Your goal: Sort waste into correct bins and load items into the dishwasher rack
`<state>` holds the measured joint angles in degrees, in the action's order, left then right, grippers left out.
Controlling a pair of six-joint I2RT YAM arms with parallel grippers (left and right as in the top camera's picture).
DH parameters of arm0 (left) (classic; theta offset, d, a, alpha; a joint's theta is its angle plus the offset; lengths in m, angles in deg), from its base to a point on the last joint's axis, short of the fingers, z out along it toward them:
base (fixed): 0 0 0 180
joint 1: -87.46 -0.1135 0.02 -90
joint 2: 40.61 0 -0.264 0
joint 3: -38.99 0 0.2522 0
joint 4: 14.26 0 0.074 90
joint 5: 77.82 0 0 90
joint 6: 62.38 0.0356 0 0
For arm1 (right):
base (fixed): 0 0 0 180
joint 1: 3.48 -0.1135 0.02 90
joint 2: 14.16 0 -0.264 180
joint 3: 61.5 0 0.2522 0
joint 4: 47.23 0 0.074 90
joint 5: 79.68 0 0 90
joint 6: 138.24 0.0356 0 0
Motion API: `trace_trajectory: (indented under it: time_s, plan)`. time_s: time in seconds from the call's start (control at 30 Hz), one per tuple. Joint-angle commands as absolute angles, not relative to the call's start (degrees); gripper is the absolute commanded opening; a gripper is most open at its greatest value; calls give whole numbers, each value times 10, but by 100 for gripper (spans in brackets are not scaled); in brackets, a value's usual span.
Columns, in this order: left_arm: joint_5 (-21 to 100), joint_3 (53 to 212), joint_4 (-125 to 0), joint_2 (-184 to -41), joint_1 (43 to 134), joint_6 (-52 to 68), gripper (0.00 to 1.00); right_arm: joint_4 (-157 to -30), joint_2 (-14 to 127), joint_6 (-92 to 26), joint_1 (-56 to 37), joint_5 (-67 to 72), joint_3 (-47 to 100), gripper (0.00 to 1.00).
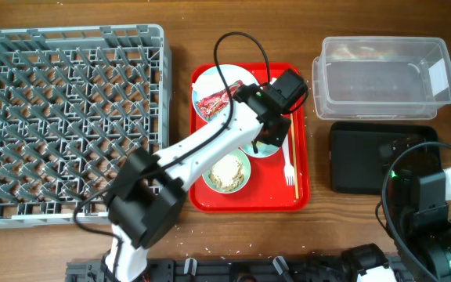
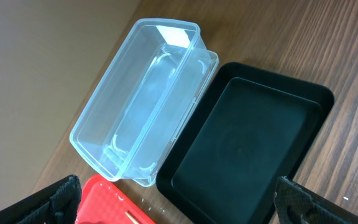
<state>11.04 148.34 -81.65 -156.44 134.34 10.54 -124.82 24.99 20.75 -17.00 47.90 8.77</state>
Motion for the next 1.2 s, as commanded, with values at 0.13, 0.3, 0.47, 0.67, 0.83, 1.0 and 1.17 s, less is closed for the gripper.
trace_trajectory:
  time_s: [0.13, 0.3, 0.47, 0.67, 0.83, 1.0, 1.17]
  plan:
    - [205, 1507, -824, -1352, 1239, 91, 4, -1247, 251, 212, -171, 493, 90, 100]
    - [444, 1506, -841, -1337, 985, 91, 4, -1247, 251, 212, -171, 493, 90, 100]
    - [680, 1504, -838, -1409, 721, 92, 4, -1247, 251, 212, -171, 493, 90, 100]
    - [808, 1503, -746, -1549, 638, 91, 4, -1247, 251, 212, -171, 493, 90, 100]
    - [807, 1501, -728, -1605, 623, 92, 4, -1247, 251, 212, -171, 493, 90, 100]
    - [780, 1500, -710, -1641, 608, 92, 4, -1247, 251, 212, -171, 493, 90, 100]
    - [730, 1491, -734, -1644, 595, 91, 4, -1247, 251, 212, -171, 493, 90, 100]
